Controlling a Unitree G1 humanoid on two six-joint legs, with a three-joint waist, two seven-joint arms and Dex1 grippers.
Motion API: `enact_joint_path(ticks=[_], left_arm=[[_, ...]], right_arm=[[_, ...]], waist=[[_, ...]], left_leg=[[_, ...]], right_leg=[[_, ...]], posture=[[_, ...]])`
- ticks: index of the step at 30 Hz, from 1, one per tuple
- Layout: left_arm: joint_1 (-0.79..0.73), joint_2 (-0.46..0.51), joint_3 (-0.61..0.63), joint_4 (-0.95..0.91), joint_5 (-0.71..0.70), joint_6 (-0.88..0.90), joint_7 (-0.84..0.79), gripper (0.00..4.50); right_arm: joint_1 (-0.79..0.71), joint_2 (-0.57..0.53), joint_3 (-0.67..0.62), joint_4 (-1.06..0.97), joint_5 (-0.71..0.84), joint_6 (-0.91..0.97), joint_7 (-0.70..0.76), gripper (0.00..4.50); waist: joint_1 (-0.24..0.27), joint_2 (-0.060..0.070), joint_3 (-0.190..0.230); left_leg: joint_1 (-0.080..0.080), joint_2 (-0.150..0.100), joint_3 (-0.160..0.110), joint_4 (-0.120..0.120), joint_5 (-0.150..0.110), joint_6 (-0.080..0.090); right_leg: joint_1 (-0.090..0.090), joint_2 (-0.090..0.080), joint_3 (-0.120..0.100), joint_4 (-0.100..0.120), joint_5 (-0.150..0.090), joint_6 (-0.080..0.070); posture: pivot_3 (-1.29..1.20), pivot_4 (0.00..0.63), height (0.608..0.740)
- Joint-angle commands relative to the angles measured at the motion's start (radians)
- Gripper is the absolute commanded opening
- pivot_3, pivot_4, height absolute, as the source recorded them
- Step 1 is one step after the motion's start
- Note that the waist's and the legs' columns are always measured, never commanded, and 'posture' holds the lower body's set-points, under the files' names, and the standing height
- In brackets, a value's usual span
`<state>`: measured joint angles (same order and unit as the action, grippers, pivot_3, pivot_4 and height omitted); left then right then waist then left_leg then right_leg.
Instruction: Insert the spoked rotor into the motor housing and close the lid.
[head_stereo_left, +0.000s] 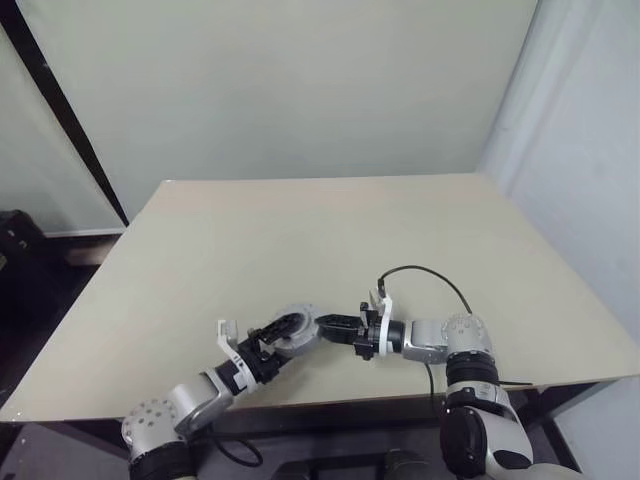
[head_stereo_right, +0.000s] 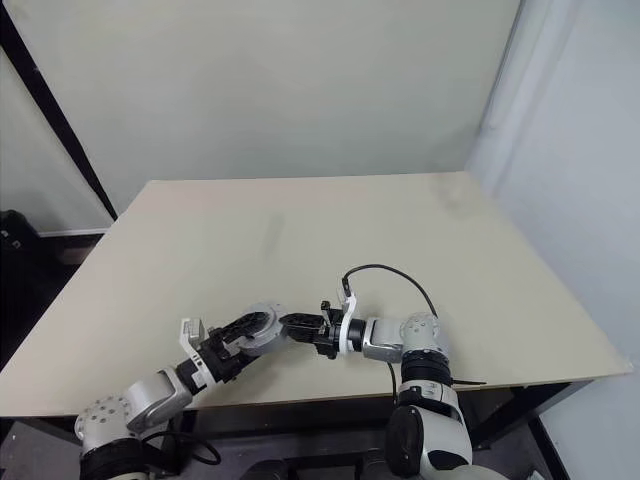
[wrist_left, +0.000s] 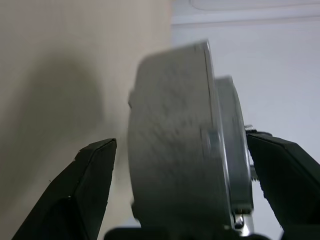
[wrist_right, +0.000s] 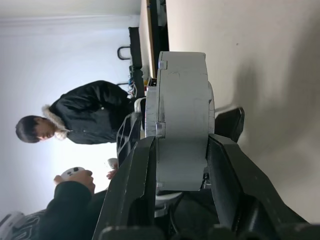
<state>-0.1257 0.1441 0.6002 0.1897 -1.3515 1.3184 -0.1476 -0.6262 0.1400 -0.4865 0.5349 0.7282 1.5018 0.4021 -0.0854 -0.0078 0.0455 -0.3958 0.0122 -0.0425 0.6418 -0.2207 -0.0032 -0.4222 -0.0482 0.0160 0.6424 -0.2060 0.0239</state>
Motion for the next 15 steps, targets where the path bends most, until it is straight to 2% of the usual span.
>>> enact_joint_path(ticks=[1, 7, 10, 15], left_arm=[[-0.011, -0.005, -0.006, -0.026, -0.044, -0.017, 0.023, 4.50], [-0.010, -0.019, -0.025, -0.028, -0.063, -0.044, 0.040, 4.50], [-0.006, -0.011, -0.028, -0.009, -0.065, -0.053, 0.029, 3.90], [0.009, 0.008, -0.045, 0.005, -0.063, -0.052, -0.008, 2.28]], right_arm=[[-0.037, 0.050, -0.004, -0.043, 0.066, 0.003, 0.020, 1.21], [-0.032, 0.050, 0.002, -0.044, 0.069, -0.003, 0.014, 1.21], [-0.031, 0.049, 0.002, -0.044, 0.068, -0.008, 0.009, 1.21], [-0.030, 0.049, -0.003, -0.043, 0.075, -0.024, -0.005, 1.21]], waist=[[0.000, 0.000, 0.000], [0.000, 0.000, 0.000], [0.001, 0.000, 0.000], [0.001, 0.000, 0.000]], left_leg=[[0.000, 0.000, 0.000, 0.000, 0.000, 0.000], [0.000, 0.000, 0.000, 0.000, 0.000, 0.000], [0.000, 0.000, 0.000, 0.000, 0.000, 0.000], [-0.001, 0.000, 0.000, 0.000, 0.000, 0.000]], right_leg=[[0.000, 0.000, 0.000, 0.000, 0.000, 0.000], [0.000, 0.000, 0.000, 0.000, 0.000, 0.000], [0.000, 0.000, 0.000, 0.000, 0.000, 0.000], [0.000, 0.000, 0.000, -0.001, 0.000, 0.000]], posture=[[0.00, 0.000, 0.740], [0.00, 0.000, 0.740], [0.00, 0.000, 0.740], [0.00, 0.000, 0.740]])
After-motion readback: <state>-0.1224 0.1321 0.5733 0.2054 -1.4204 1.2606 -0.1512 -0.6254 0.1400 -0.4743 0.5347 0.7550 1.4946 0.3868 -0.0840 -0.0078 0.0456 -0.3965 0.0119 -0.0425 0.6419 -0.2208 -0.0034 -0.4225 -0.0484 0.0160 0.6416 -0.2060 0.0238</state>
